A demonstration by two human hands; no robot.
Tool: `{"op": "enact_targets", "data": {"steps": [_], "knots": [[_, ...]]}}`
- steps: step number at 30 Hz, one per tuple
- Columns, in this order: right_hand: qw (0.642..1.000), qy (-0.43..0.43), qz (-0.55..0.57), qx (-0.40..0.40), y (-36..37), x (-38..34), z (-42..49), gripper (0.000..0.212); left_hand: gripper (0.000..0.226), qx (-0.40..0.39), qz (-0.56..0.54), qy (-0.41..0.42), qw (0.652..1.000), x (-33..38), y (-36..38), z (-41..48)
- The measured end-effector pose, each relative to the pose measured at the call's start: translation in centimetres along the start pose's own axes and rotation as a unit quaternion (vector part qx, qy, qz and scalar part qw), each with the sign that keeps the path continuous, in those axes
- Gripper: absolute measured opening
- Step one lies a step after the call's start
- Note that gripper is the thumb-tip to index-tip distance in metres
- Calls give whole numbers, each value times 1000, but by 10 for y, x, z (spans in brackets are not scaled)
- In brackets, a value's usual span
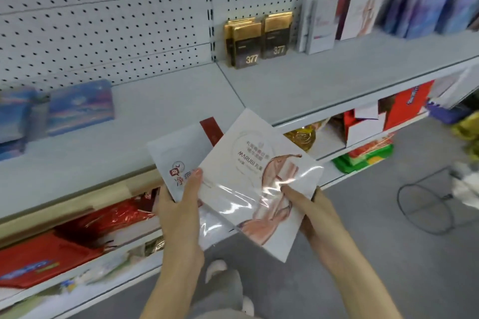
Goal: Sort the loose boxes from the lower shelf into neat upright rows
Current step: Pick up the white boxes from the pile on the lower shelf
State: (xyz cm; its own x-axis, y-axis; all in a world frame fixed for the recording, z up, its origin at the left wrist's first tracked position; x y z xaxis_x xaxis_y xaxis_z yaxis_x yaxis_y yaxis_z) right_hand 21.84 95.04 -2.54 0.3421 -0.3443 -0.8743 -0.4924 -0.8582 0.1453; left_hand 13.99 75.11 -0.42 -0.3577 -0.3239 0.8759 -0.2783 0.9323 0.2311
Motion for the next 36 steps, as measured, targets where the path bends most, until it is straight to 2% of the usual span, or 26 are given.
{"op": "enact_targets", "data": {"steps": [3, 5, 8, 11, 15, 18, 22, 25, 26, 27, 29, 30, 32, 36], "knots": [[999, 30, 21, -13, -15, 4, 13, 71, 41, 3, 9, 28, 1000, -3, 32, 1], [999, 40, 31, -19, -21, 0, 27, 66, 43, 11, 11, 27, 1000, -7, 51, 11], [998, 50, 27, -3, -41, -13, 57, 46, 42, 22, 0, -15, 1000, -24, 86, 40], [998, 52, 21, 28, -73, -35, 97, 38, 41, 10, -9, -60, 998, -46, 135, 67], [997, 34, 14, 63, -117, -79, 153, 45, 29, -16, 0, -72, 997, -55, 213, 100], [998, 7, 14, 68, -137, -122, 195, 50, 32, -32, 6, -62, 998, -45, 270, 124], [996, -28, 35, 80, -162, -171, 245, 43, 87, -69, 43, -54, 995, -38, 337, 146], [989, -44, 65, 122, -193, -192, 272, 41, 112, -69, 75, -68, 992, -40, 370, 156], [986, -48, 75, 138, -206, -199, 281, 42, 111, -68, 76, -73, 992, -40, 379, 159], [983, -54, 84, 154, -220, -205, 289, 42, 99, -65, 78, -74, 992, -42, 387, 164], [975, -65, 101, 186, -254, -216, 307, 38, 55, -70, 81, -61, 992, -47, 402, 173], [971, -65, 112, 200, -271, -220, 317, 36, 40, -69, 85, -53, 993, -50, 410, 178], [965, -62, 134, 219, -306, -230, 340, 35, 32, -79, 82, -20, 993, -53, 428, 184], [964, -86, 133, 212, -362, -260, 394, 26, 34, -110, 87, 64, 988, -58, 479, 192]]}}
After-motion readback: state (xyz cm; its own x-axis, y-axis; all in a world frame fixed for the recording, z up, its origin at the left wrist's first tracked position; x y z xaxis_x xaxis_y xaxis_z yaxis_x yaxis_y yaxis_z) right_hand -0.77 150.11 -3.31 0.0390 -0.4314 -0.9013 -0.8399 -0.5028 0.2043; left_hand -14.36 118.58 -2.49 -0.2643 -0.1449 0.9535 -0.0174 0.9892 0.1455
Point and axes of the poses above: each hand's wrist, its own z-axis towards the middle knuckle, its own y-axis out of the palm, x = y × z, the point moved 5 cm from there along z, towards the middle knuckle, and after that the axes turned 4 degrees about -z, right-handed, at the moved point
